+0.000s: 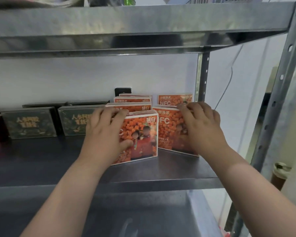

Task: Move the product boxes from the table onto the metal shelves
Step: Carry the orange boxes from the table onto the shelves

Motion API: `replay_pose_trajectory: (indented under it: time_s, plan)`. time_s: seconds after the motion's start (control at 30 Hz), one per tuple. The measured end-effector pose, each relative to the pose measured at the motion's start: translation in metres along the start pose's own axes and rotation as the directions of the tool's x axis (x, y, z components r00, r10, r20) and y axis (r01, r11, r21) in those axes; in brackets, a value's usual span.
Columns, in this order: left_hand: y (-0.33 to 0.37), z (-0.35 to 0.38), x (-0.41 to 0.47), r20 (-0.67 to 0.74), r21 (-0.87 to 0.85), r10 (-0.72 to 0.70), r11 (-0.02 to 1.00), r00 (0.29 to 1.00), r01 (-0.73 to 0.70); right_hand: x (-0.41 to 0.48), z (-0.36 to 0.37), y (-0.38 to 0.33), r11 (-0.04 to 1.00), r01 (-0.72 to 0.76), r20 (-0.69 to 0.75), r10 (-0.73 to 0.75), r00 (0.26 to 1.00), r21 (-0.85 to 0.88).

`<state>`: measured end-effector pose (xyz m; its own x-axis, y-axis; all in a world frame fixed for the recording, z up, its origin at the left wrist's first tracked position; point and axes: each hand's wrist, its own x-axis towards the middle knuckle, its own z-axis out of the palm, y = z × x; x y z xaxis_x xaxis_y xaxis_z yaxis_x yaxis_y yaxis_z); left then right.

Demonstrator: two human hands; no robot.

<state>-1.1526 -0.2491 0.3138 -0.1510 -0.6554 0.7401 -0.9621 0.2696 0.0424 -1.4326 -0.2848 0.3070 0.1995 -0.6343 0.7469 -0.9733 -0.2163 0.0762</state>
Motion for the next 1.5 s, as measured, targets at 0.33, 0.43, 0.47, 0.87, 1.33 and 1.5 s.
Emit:
replay_pose_trajectory:
  time_s: [0.33, 0.43, 0.47, 0.87, 1.33, 1.5]
  plan:
    - [-0.014, 0.032, 0.003, -0.044, -0.161, 0.039, 0.986, 0.998, -0.045, 0.048, 0.041, 0.007, 0.983, -0.178, 0.129, 0.182, 0.975, -0.043]
    - [-0.010, 0.035, -0.002, -0.032, -0.349, -0.052, 0.936, 0.998, 0.037, 0.056, 0.056, 0.010, 0.979, -0.201, 0.136, 0.204, 0.969, -0.037]
    - [-0.009, 0.036, -0.002, -0.034, -0.396, -0.076, 0.917, 0.997, 0.056, 0.058, 0.060, 0.012, 0.978, -0.207, 0.138, 0.209, 0.968, -0.029]
    - [-0.008, 0.039, -0.006, -0.137, -0.394, -0.122, 0.917, 0.983, 0.058, 0.072, 0.082, 0.022, 0.969, -0.247, 0.265, 0.240, 0.934, -0.004]
    - [-0.008, 0.043, -0.011, -0.209, -0.277, -0.099, 0.960, 0.973, 0.038, 0.068, 0.092, 0.027, 0.977, -0.212, 0.223, 0.206, 0.953, 0.000]
    - [-0.010, 0.042, -0.012, -0.234, -0.247, -0.085, 0.969, 0.969, 0.025, 0.066, 0.099, 0.030, 0.977, -0.211, 0.205, 0.208, 0.956, -0.007]
